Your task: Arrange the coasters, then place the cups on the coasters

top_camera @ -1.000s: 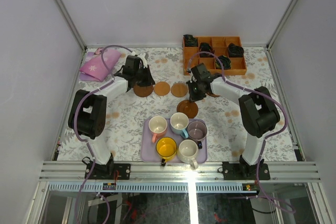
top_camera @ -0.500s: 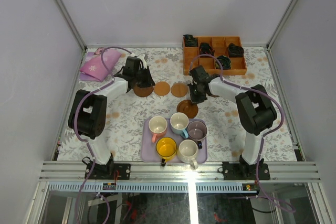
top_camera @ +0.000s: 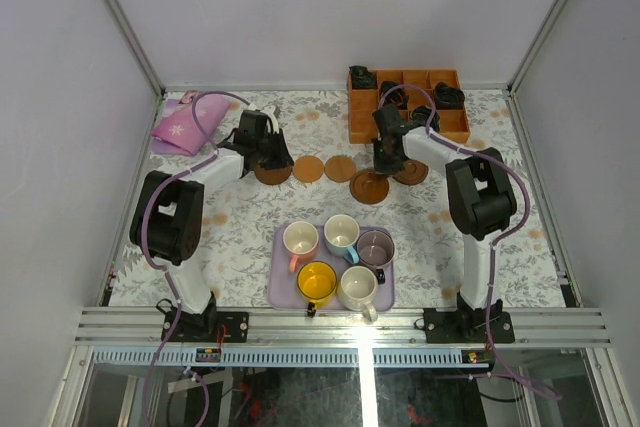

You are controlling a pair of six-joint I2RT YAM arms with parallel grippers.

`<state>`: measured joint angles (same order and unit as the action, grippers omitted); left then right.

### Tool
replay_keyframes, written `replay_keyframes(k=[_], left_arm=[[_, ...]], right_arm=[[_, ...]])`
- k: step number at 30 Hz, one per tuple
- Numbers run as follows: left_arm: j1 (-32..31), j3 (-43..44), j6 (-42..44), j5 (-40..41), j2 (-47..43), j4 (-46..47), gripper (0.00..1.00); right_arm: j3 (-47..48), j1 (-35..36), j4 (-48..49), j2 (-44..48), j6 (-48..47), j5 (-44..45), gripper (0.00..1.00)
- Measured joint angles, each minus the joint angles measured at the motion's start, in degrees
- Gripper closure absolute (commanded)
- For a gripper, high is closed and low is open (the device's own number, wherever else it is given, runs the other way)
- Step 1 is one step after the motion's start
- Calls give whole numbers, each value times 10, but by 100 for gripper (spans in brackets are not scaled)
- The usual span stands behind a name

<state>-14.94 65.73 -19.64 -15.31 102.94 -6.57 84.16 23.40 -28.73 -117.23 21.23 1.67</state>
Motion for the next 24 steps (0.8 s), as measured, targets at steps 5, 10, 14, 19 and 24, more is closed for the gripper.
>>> replay_keyframes(k=[5,10,14,19,24], left_arm=[[0,0,0,4,0,-4,87],[0,0,0,4,0,-8,86],[0,0,0,8,0,-8,86],[0,0,0,8,2,-8,85],[0,0,0,9,5,-8,84]], right_arm=[[42,-23,-6,-28,-7,19,100],[76,-32,-12,-50,-14,35,100],[89,-39,-14,-59,-14,43,100],[102,-49,-15,-67,-14,50,100],[102,-53,-14,-67,-14,49,100]])
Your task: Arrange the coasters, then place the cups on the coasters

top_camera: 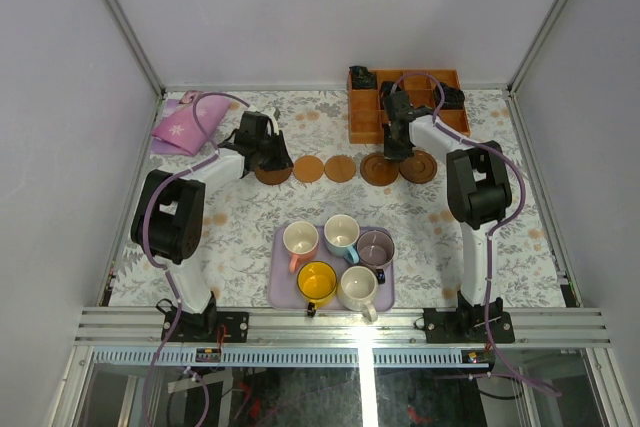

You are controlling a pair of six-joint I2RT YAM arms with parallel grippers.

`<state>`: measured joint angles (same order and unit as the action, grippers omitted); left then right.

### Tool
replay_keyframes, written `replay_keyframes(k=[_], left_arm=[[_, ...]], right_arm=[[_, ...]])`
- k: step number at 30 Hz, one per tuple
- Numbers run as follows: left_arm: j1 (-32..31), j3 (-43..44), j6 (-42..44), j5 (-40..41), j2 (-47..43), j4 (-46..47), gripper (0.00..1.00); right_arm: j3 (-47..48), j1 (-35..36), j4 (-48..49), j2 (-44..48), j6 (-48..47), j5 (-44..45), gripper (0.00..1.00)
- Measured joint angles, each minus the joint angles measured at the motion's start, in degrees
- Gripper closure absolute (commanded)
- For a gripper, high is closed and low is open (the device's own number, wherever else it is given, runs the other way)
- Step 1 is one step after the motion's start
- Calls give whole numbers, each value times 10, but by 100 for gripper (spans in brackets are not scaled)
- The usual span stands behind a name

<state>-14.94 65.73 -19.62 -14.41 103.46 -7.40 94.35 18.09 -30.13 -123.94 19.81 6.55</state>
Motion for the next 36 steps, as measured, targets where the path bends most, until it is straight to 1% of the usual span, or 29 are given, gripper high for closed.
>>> replay_keyframes(k=[7,14,18,21,27,36], left_arm=[[0,0,0,9,0,1,82],[0,0,3,20,0,4,81],[0,0,7,26,0,5,80],[0,0,9,29,0,7,76],[2,-3,9,31,-1,14,74],[12,-16,9,31,-2,15,73]], right_arm=[[-24,-1,21,16,-5,-6,98],[-52,-1,19,69,-19,-9,96],[-52,-2,22,120,-26,21,98],[-52,-7,23,137,-31,41,100],[-66,-33,21,131,-34,63,100],[-105,-62,25,104,-33,62,100]])
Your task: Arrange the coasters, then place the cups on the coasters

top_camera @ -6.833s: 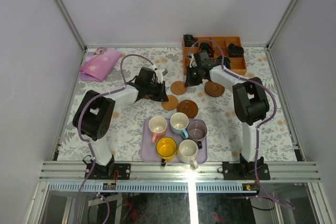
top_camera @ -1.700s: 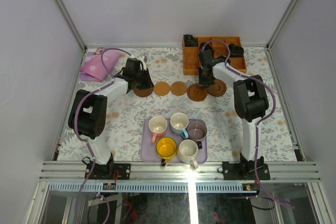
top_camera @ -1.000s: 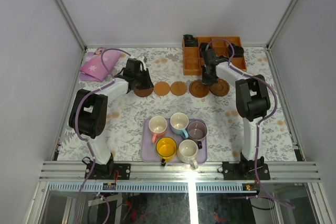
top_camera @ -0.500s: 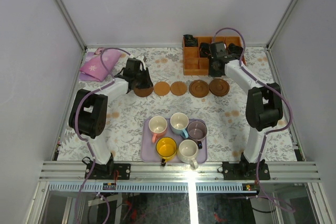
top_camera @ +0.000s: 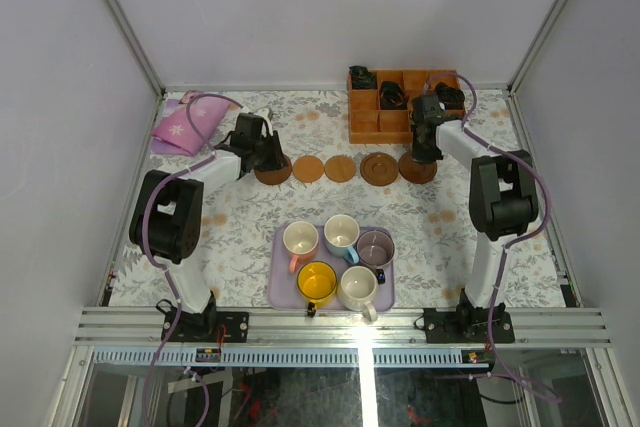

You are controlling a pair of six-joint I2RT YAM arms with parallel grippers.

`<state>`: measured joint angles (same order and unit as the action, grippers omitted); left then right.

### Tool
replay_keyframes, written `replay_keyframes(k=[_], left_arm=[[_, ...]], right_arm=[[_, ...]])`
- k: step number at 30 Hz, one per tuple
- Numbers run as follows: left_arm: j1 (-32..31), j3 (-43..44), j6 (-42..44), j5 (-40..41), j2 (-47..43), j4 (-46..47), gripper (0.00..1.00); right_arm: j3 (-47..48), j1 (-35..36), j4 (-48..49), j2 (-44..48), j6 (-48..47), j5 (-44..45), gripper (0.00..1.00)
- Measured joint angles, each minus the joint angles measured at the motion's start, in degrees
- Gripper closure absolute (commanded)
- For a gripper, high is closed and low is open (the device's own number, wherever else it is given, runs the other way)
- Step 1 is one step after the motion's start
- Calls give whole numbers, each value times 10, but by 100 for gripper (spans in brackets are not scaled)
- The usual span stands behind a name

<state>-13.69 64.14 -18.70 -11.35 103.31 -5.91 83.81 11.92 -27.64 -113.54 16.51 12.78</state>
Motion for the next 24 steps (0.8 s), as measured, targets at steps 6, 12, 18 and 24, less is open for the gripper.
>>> replay_keyframes(k=[6,12,18,24], left_arm=[[3,0,0,0,0,0,72],[4,-3,0,0,0,0,71],[7,-5,0,-1,0,0,71],[10,-5,-1,-3,0,0,70]], right_arm=[[-2,-4,9,-23,2,-6,100],[-8,-4,27,-34,4,-30,100],[-17,-4,34,-35,5,-40,100],[-38,-4,48,-21,15,-40,100]])
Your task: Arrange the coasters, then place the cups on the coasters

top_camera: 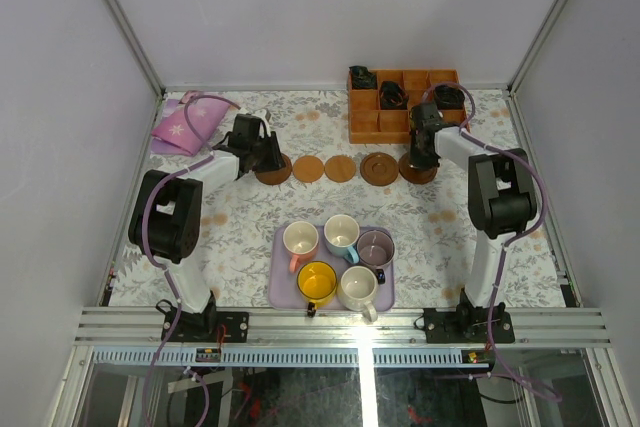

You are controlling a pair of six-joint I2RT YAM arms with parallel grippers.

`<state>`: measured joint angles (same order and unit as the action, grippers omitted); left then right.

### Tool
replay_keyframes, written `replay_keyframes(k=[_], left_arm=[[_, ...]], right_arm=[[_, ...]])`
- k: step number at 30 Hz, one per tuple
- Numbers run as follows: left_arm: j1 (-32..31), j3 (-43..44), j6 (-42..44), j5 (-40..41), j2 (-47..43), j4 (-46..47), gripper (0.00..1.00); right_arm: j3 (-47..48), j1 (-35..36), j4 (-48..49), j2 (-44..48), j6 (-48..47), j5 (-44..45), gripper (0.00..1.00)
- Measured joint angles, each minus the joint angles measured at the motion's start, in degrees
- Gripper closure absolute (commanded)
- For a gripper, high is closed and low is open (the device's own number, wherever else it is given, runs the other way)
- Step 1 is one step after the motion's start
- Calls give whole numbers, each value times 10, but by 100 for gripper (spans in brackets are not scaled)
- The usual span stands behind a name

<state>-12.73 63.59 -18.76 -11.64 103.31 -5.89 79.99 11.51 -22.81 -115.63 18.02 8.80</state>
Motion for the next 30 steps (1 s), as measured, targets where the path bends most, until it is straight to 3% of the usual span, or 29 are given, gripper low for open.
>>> replay_keyframes(k=[16,30], left_arm=[[0,0,0,-6,0,0,69],[0,0,0,-6,0,2,69]], right_arm=[[-21,0,-2,17,8,1,100],[54,3,-3,32,-10,-50,100]])
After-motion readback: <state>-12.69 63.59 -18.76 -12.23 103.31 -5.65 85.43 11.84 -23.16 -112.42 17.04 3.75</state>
